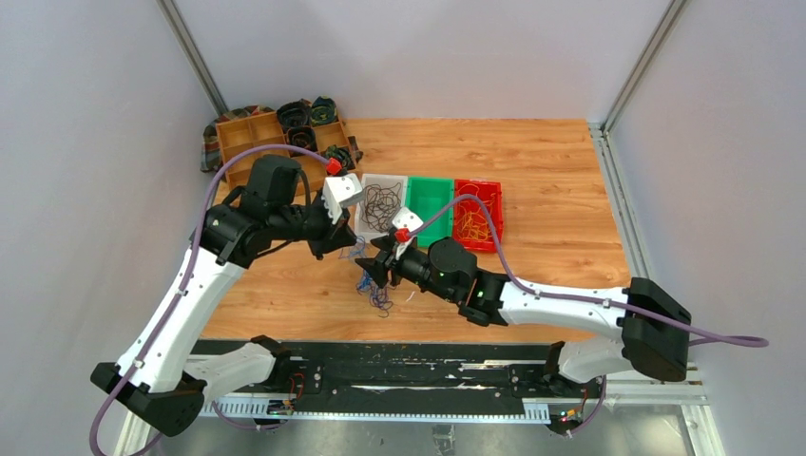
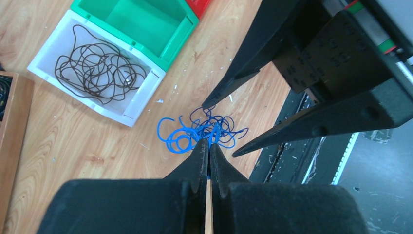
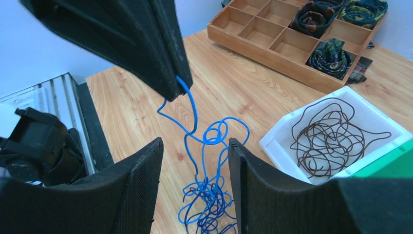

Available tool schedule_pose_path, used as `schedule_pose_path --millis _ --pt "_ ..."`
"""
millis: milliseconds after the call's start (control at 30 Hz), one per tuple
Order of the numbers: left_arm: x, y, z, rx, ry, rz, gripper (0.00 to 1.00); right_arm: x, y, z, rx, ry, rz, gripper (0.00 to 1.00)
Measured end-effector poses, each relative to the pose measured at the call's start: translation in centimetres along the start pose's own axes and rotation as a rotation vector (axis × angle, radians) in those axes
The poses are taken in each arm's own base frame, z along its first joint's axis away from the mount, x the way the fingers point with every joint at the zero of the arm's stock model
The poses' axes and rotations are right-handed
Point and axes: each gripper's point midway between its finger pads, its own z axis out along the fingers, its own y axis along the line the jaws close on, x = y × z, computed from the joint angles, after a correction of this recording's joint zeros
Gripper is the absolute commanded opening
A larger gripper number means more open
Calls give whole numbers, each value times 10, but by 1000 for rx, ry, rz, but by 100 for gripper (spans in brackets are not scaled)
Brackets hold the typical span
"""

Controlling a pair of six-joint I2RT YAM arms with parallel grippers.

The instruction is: Untangle the cables

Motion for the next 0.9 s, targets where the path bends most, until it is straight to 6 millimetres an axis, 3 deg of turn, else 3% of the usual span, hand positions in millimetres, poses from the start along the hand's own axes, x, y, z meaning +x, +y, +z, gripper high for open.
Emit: schedule_pose_path --millis 233,467,667,900 --pt "-2 -8 -6 27 2 -18 1 -3 -13 18 84 -36 -18 49" --pt "-26 -22 -26 62 -53 7 0 4 -29 29 173 -52 -42 48" --pt "-47 -34 -44 90 -103 32 0 25 -35 42 201 -12 -67 46" --pt "-79 -39 -67 77 -176 79 0 69 -45 51 223 74 -57 44"
